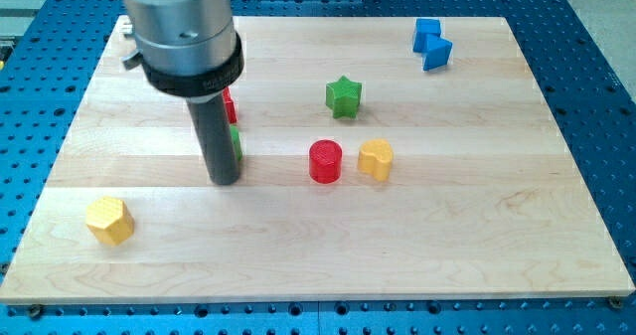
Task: Place the yellow heart to the right of the hexagon
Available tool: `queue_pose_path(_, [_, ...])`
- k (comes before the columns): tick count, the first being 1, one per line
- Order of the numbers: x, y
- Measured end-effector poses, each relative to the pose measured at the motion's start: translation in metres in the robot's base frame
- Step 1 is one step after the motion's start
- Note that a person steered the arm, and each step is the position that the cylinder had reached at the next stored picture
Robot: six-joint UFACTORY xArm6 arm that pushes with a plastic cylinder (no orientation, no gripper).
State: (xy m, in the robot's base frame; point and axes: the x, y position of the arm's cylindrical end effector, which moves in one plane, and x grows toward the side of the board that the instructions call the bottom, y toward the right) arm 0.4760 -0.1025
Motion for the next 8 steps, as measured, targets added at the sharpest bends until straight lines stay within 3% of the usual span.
queue_pose_path(1, [-0.028,0.026])
queue_pose_path(2, [-0.056,0.131])
queue_pose_path(3, [-0.046,0.224])
queue_pose_path(4, [-0.005,0.224])
queue_pose_path(6, [0.067,0.109])
queue_pose_path(7, [0.057,0.183])
queue_pose_path(8, [-0.003,0.229])
